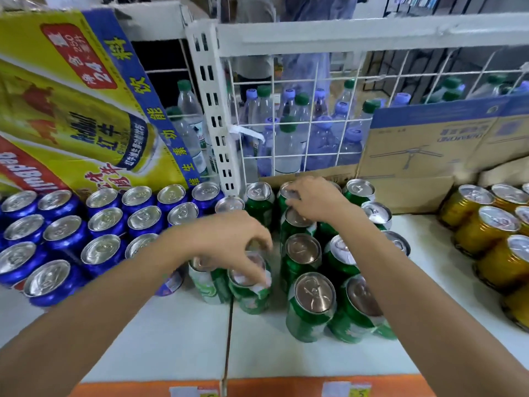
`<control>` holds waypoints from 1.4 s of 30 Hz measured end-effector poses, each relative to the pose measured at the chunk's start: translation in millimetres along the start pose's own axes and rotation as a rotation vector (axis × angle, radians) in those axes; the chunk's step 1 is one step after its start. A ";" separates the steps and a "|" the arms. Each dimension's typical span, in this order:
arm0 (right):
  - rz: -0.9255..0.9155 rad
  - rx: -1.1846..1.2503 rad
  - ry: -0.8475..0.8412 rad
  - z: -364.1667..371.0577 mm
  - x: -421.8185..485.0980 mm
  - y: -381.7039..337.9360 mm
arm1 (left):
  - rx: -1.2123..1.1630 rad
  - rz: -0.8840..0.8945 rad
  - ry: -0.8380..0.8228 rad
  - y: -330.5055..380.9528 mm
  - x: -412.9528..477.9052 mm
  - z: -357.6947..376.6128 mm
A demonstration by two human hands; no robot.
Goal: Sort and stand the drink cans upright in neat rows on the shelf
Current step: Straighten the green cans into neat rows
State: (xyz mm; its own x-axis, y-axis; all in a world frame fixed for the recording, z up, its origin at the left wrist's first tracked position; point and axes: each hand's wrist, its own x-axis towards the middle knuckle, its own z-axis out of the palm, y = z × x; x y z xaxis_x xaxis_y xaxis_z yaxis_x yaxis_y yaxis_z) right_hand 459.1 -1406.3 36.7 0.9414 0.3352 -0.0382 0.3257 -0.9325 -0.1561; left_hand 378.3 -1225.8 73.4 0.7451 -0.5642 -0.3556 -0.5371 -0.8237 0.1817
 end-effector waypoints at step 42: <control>0.170 0.081 0.212 7.4 2.5 -14.1 | 0.251 -0.326 0.224 -52.0 26.0 -0.9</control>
State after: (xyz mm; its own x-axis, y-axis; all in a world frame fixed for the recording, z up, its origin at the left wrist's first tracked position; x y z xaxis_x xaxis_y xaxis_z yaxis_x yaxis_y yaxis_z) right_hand 456.2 -1391.3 31.5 0.9821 0.1309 0.1353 0.1611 -0.9563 -0.2440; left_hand 426.0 -1197.7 55.5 0.9430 -0.2994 -0.1455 -0.3196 -0.9366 -0.1440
